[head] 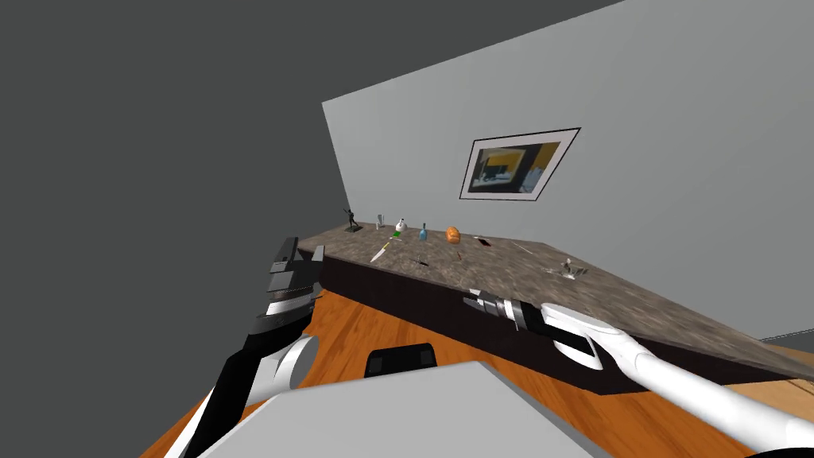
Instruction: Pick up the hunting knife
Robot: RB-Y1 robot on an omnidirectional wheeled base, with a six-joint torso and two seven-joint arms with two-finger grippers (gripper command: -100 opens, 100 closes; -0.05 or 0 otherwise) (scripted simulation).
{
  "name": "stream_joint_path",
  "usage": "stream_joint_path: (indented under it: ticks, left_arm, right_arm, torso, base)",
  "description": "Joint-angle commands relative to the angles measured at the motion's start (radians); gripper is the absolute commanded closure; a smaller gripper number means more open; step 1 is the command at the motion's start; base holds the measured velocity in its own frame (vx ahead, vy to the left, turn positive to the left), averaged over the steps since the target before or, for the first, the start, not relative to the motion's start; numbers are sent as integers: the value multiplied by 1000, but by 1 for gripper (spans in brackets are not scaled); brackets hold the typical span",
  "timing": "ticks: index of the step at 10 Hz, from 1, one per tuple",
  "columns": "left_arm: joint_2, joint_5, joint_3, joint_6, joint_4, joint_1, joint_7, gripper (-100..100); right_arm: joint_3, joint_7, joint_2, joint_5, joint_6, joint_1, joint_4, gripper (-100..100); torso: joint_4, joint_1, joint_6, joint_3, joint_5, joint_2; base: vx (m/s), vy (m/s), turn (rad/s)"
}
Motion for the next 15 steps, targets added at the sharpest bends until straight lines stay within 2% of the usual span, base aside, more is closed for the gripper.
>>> stream_joint_path:
  ticks: [1,2,3,5,6,7,10,12,13,15]
  left_arm:
    - [0,0,0,0,0,0,0,0]
    - [0,0,0,0,0,0,0,0]
    - [0,0,0,0,0,0,0,0]
    - [0,0,0,0,0,0,0,0]
    - [0,0,0,0,0,0,0,0]
    - [0,0,0,0,0,0,0,0]
    - [0,0,0,0,0,0,0,0]
    - [0,0,0,0,0,0,0,0]
    - [0,0,0,0,0,0,0,0]
    - [0,0,0,0,0,0,0,0]
  right_arm:
    - [17,-4,-29,19,10,-11,8,-100]
    - [36,-4,-70,48,-2,-21,50,-100]
    - [36,-4,-72,48,-2,-21,50,-100]
    - [74,-6,-141,106,-26,-39,121,-100]
    - [74,-6,-149,106,-26,-39,129,-100]
    - [91,-9,-183,134,-38,-47,166,-100]
    - [141,-21,-263,215,-75,-70,260,-100]
    - [141,-21,-263,215,-75,-70,261,-100]
    - [156,-26,-283,239,-87,-77,288,-100]
    - [182,-37,-312,282,-108,-88,333,-100]
  torso:
    - [0,0,0,0,0,0]
    - [0,0,1,0,0,0]
    - [0,1,0,-1,0,-2]
    - [0,3,0,-1,0,-1]
    - [-1,6,0,-3,1,-5]
    - [-1,4,1,-2,1,-3]
    - [-2,10,-1,-4,2,-6]
    - [-1,10,1,-3,2,-5]
    - [0,4,1,-1,1,0]
    - [-1,7,0,-3,1,-4]
  base:
    - [62,71,69]
    - [107,101,154]
    - [70,98,81]
    - [118,156,208]
    - [123,131,71]
    - [106,137,131]
    - [172,226,221]
    - [121,142,26]
    - [87,109,129]
    - [184,204,209]
